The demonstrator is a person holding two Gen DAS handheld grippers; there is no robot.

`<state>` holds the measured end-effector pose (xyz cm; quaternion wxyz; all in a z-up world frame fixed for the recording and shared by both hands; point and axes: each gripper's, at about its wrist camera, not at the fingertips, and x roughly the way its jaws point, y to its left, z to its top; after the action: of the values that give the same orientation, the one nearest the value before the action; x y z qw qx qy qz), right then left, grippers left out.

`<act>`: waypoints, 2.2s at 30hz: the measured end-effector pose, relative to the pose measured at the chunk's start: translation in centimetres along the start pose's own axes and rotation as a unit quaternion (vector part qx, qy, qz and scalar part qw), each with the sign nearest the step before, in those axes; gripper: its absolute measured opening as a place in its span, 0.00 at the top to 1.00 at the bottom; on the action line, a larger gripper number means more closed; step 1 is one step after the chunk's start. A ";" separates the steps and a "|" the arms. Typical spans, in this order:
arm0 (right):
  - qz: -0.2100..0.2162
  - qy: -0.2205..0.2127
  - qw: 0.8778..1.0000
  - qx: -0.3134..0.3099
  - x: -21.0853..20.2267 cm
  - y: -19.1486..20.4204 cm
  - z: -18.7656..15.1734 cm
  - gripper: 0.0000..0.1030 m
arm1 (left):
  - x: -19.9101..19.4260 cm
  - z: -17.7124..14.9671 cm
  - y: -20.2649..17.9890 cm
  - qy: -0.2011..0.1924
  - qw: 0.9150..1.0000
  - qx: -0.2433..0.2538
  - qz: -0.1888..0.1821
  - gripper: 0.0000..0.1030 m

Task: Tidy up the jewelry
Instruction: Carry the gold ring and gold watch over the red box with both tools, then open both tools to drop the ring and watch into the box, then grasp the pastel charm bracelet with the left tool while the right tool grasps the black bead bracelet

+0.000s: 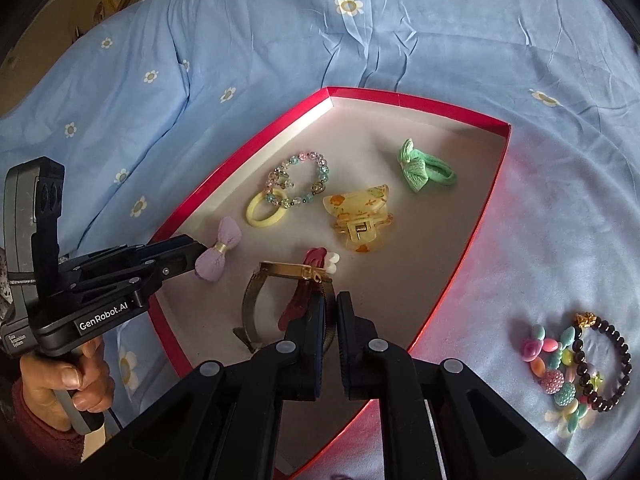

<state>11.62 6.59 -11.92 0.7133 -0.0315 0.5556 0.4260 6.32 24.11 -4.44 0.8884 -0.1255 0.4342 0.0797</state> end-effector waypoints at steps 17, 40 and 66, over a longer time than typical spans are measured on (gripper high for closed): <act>0.011 -0.007 1.000 0.010 -0.9 0.0 0.2 0.77 | -0.5 0.0 -0.1 0.002 1.000 -0.005 0.002 0.73; -0.041 -0.064 0.992 0.105 -11.0 -7.7 -5.9 0.63 | -4.1 -0.9 -7.2 -0.010 0.998 0.024 -0.062 0.61; -0.096 -0.059 0.988 0.101 -12.2 -14.5 -5.8 0.63 | -0.3 0.4 -19.1 0.028 0.983 0.153 -0.099 0.60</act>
<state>16.21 -12.60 -10.35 0.7819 0.0130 0.5473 0.2981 11.27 5.94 -1.00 0.8883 -0.0328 0.4512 -0.0793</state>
